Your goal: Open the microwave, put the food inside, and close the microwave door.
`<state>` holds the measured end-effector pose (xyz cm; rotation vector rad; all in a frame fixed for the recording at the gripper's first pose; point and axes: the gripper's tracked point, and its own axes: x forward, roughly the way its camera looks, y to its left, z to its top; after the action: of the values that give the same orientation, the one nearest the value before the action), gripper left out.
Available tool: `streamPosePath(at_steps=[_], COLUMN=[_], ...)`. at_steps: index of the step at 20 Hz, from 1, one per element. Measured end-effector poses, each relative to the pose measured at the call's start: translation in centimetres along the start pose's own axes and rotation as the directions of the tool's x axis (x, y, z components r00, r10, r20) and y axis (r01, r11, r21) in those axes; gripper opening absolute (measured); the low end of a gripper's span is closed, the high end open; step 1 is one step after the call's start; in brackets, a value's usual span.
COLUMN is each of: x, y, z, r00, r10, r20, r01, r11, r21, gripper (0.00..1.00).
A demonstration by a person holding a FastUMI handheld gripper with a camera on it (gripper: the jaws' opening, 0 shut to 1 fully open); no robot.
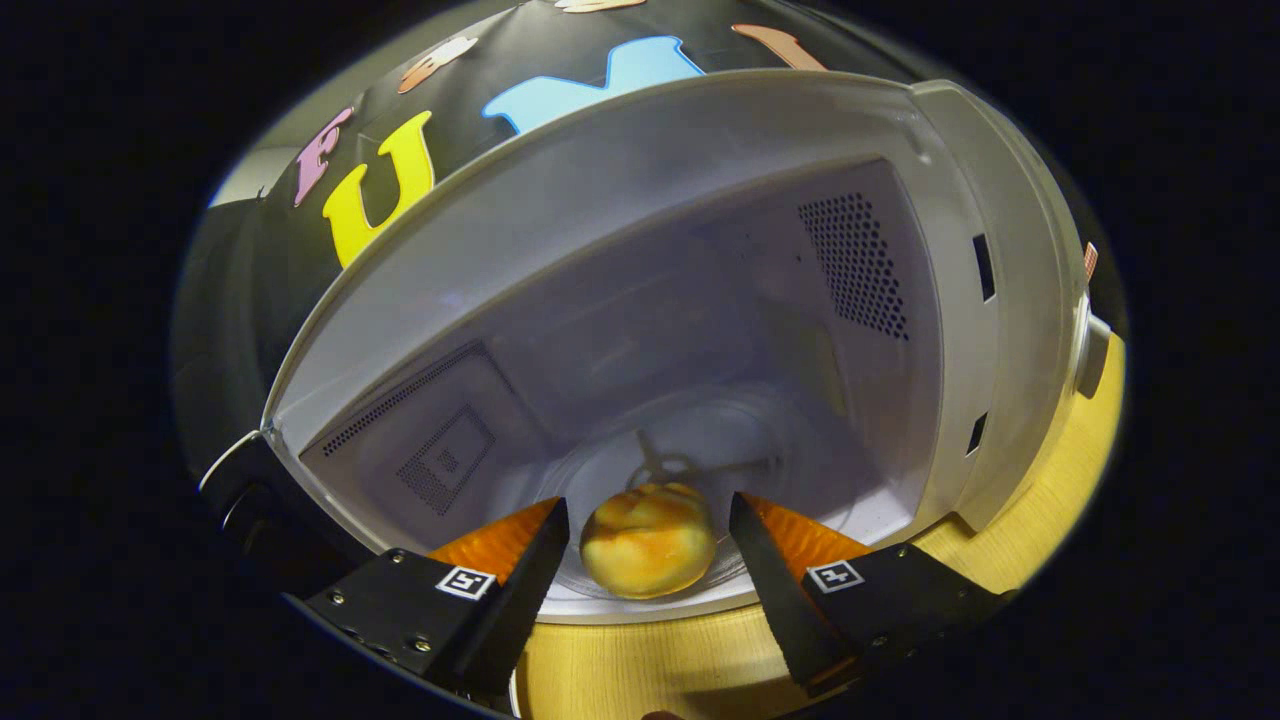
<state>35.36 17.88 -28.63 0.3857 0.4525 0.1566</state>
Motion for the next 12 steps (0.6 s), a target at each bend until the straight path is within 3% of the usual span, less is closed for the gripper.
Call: streamPosePath(at_steps=[4, 12], x=[-3.5, -16.7], y=[1.0, 3.7], z=[1.1, 5.0], r00=[0.999, 0.987], r10=[0.03, 0.112], r20=[0.013, 0.115], r01=[-0.029, -0.089], r11=[0.998, 0.978], r21=[-0.06, -0.189], gripper=[0.98, 0.97])
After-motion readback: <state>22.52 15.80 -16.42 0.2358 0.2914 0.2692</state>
